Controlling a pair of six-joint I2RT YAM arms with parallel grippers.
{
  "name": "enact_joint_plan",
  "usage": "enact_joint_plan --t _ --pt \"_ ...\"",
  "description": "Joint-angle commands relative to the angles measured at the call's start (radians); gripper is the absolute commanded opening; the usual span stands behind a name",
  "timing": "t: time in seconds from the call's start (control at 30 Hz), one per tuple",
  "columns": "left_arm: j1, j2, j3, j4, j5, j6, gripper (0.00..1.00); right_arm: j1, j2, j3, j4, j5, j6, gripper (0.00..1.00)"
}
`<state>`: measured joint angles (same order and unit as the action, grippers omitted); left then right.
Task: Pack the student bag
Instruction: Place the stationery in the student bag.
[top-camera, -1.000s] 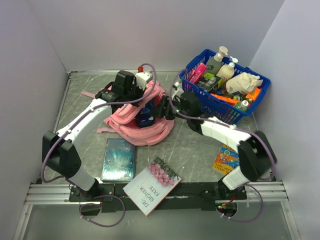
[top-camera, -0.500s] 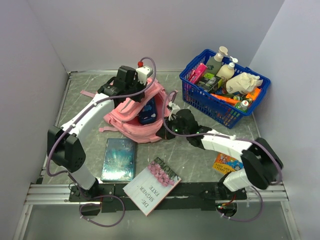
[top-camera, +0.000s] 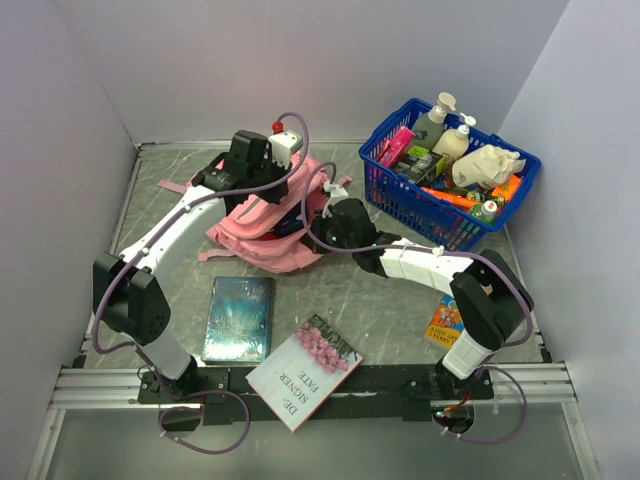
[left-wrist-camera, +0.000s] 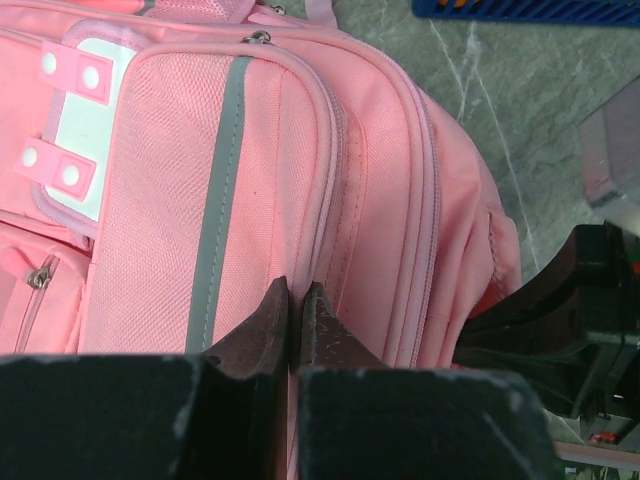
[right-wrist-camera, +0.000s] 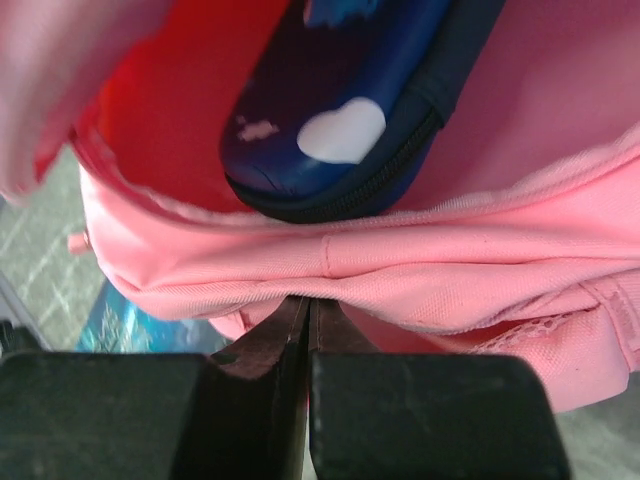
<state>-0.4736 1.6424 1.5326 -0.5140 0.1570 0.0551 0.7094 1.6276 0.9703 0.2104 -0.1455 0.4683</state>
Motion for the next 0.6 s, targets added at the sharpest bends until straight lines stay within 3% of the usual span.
enact_joint_plan --t 0.0,0.13,0.2,0.33,0.37,0.47,0.5,0.57 --pt "-0.022 -0.102 0.072 0.057 0.147 -0.041 0.01 -0.004 -0.015 0.062 0.250 0.104 0.033 0.00" --pt "-0.033 -0.055 0.070 -0.013 0.145 -0.012 0.01 -0.048 -0.041 -0.028 0.241 0.142 0.108 0.00" --pt "-0.049 -0.020 0.069 -0.059 0.095 0.037 0.02 -0.087 -0.064 -0.060 0.253 0.087 0.116 0.00" --pt "-0.049 -0.019 -0.024 0.001 0.020 0.052 0.04 -0.091 -0.153 -0.156 0.225 0.100 0.053 0.01" --pt "-0.042 -0.029 -0.050 0.055 0.022 0.040 0.16 -0.090 -0.175 -0.162 0.172 0.103 0.041 0.03" --pt "-0.030 -0.038 -0.001 0.027 0.061 0.032 0.37 -0.090 -0.219 -0.196 0.104 0.135 0.023 0.18" --pt "-0.022 -0.038 0.017 0.014 0.094 0.031 0.43 -0.090 -0.235 -0.206 0.090 0.142 0.026 0.34" --pt "0.022 -0.058 0.032 0.008 0.140 0.037 0.58 -0.084 -0.297 -0.237 0.080 0.165 0.013 0.46"
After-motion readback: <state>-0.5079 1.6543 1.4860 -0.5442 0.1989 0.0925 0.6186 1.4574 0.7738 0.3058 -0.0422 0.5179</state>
